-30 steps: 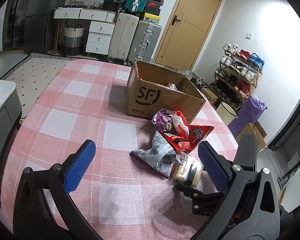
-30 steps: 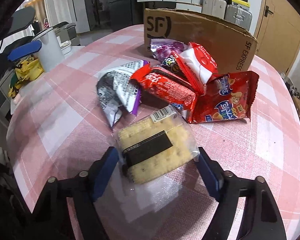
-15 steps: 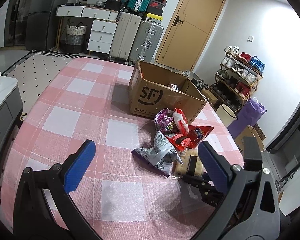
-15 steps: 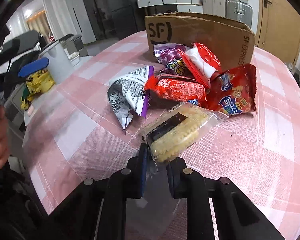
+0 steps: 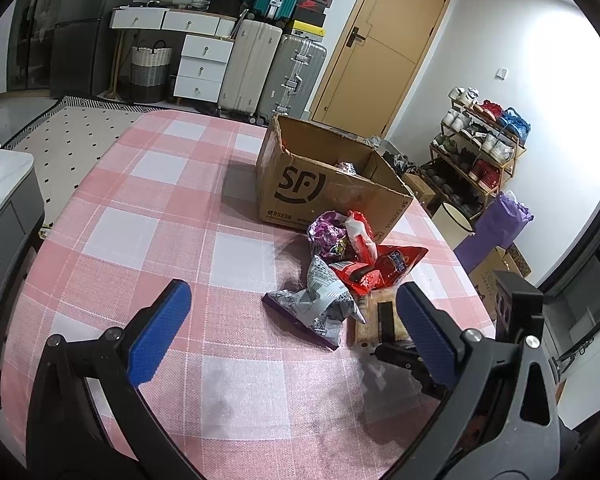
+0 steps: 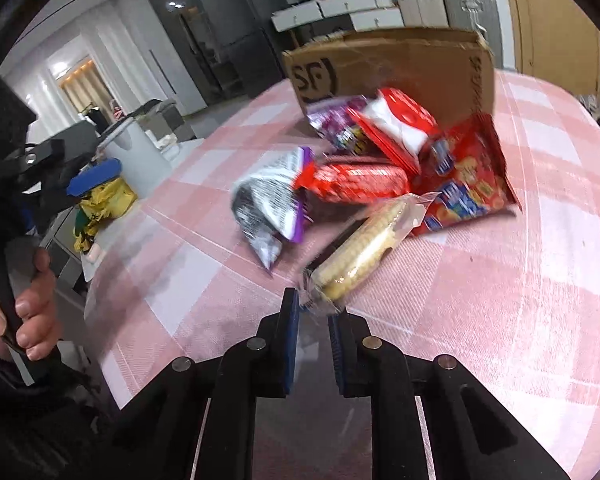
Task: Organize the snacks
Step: 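Lower the right tool onto the clear cracker pack and close, then grasp the white-and-purple chip bag with the left tool while the right tool lifts the cracker pack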
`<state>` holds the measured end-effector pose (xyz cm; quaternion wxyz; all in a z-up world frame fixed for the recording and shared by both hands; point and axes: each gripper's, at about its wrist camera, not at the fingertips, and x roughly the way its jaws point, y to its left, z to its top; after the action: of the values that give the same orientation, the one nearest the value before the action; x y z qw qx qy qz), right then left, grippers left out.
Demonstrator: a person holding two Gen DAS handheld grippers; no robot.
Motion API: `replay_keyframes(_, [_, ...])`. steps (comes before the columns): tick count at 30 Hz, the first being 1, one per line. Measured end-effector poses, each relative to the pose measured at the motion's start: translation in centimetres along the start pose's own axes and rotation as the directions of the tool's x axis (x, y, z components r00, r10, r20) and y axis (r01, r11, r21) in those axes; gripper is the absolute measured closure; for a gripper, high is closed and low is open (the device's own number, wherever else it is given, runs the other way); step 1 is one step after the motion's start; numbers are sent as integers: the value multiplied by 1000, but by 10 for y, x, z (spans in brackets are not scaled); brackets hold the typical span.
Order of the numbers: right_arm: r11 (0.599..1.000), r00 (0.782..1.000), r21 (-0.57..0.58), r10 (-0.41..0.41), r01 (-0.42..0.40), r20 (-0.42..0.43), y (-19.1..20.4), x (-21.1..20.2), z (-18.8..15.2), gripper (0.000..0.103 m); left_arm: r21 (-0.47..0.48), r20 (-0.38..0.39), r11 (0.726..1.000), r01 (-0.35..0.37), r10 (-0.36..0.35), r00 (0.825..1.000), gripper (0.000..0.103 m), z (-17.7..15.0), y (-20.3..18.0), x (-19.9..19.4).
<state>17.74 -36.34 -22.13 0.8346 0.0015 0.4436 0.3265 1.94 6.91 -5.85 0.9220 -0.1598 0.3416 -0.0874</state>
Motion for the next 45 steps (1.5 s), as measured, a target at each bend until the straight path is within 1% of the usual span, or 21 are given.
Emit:
replay_keyframes(3, [999, 1000, 47, 16, -17, 10, -10, -5, -1, 83, 1, -4, 1000, 0, 0, 1000, 1, 0, 0, 1])
replay_keyframes(5, [996, 999, 78, 37, -38, 12, -15, -6, 1, 83, 3, -11, 1000, 1, -1, 1000, 1, -1, -1, 2])
replay_keyframes(8, [990, 997, 124, 69, -72, 26, -23, -6, 4, 79, 4, -19, 1000, 4, -4, 1000, 1, -2, -2, 4])
replay_keyframes(10, [983, 997, 167, 75, -80, 37, -32, -8, 7, 73, 5, -21, 1000, 2, -2, 1000, 1, -2, -2, 5])
replay_keyframes(12, [975, 995, 198, 93, -100, 46, -38, -7, 9, 72, 3, -24, 1000, 1, -1, 1000, 1, -3, -1, 6])
replay_keyframes(15, [972, 995, 214, 93, -101, 47, -40, -5, 15, 72, -2, -33, 1000, -2, 2, 999, 1, -4, 0, 8])
replay_keyframes(17, [969, 994, 220, 105, -112, 42, -40, -1, 17, 75, -2, -38, 1000, -4, 3, 999, 1, -4, 1, 10])
replay_keyframes(18, [968, 992, 221, 117, -123, 38, -39, 2, 17, 79, -3, -39, 1000, -6, 6, 999, 1, -4, 1, 10])
replay_keyframes(20, [968, 992, 218, 119, -125, 38, -37, 4, 17, 80, -3, -40, 1000, -7, 7, 999, 1, -4, 1, 11])
replay_keyframes(22, [968, 991, 213, 124, -133, 55, -36, 0, 16, 84, -3, -41, 1000, -9, 9, 999, 1, -5, 2, 11])
replay_keyframes(27, [968, 991, 220, 104, -119, 79, -37, -8, 12, 86, -1, -53, 1000, -9, 9, 999, 1, -6, 2, 16])
replay_keyframes(30, [965, 990, 229, 110, -128, 87, -39, -12, 9, 87, 8, -64, 1000, -11, 11, 998, 1, -7, 1, 19])
replay_keyframes(32, [963, 988, 232, 121, -140, 95, -39, -15, 7, 88, 15, -84, 1000, -13, 14, 996, 1, -9, 0, 24])
replay_keyframes(34, [961, 985, 228, 133, -156, 111, -39, -20, 5, 89, 25, -126, 1000, -8, 11, 992, 1, -12, -1, 35])
replay_keyframes(37, [958, 983, 237, 136, -163, 125, -42, -26, 1, 89, 50, -201, 999, -3, 13, 980, 1, -17, -6, 55])
replay_keyframes(42, [945, 975, 264, 154, -193, 161, -51, -37, -8, 89, 83, -245, 996, -9, 29, 969, 1, -19, -12, 83])
replay_keyframes(45, [944, 970, 262, 155, -201, 186, -56, -49, -13, 89, 110, -263, 994, -13, 41, 964, 1, -18, -18, 98])
